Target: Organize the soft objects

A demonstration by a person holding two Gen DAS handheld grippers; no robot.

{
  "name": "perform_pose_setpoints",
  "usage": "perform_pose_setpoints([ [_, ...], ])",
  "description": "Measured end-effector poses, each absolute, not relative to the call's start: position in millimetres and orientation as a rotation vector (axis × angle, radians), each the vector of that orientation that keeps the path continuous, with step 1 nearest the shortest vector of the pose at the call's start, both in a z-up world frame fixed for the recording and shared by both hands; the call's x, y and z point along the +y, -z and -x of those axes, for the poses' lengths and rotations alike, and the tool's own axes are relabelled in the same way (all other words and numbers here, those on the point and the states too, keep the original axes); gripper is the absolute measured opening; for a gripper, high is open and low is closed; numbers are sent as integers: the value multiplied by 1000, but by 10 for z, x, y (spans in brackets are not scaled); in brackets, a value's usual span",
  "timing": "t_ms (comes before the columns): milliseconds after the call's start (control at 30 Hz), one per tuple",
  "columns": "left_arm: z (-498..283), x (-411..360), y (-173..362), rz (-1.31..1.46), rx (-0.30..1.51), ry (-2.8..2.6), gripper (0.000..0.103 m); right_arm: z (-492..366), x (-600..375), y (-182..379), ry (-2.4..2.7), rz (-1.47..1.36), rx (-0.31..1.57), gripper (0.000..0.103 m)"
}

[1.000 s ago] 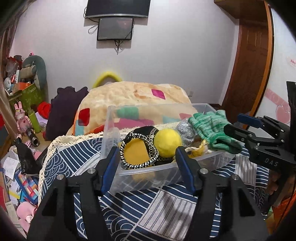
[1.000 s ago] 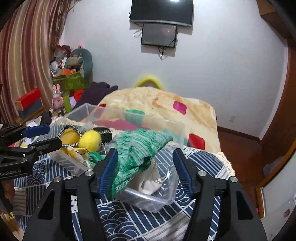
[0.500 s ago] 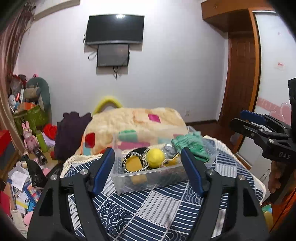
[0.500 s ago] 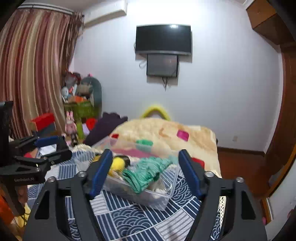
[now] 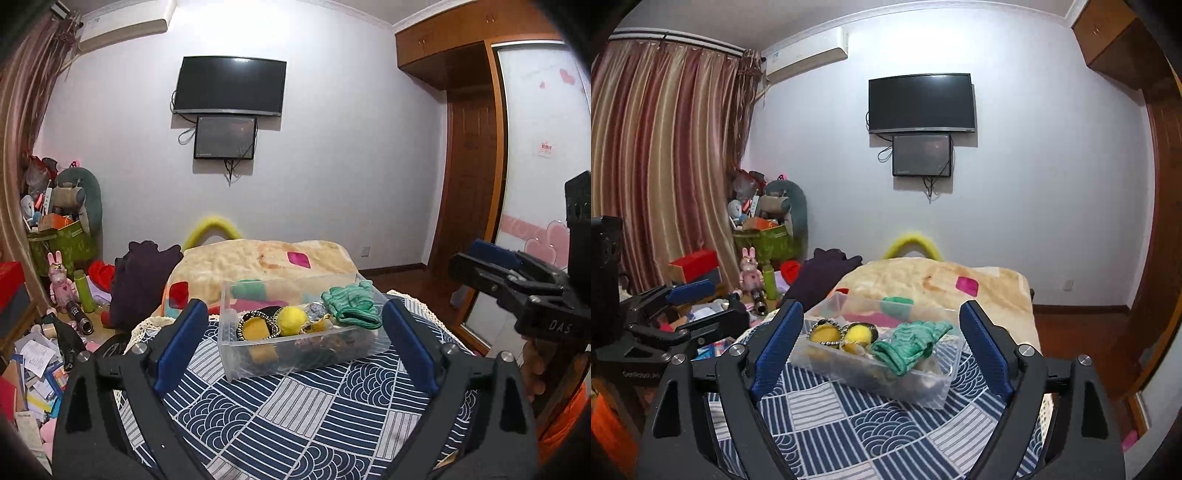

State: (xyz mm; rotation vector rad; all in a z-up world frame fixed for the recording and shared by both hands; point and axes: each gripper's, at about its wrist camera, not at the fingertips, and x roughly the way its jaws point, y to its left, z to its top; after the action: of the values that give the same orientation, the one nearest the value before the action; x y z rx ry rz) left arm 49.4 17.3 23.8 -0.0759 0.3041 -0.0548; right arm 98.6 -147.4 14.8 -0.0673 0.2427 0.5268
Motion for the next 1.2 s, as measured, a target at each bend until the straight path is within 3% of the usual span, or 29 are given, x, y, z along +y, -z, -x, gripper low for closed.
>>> perform_pose_setpoints([
  [1200, -417, 137, -118, 87, 309, 51, 97, -834, -1526, 53, -535, 39, 271, 85],
])
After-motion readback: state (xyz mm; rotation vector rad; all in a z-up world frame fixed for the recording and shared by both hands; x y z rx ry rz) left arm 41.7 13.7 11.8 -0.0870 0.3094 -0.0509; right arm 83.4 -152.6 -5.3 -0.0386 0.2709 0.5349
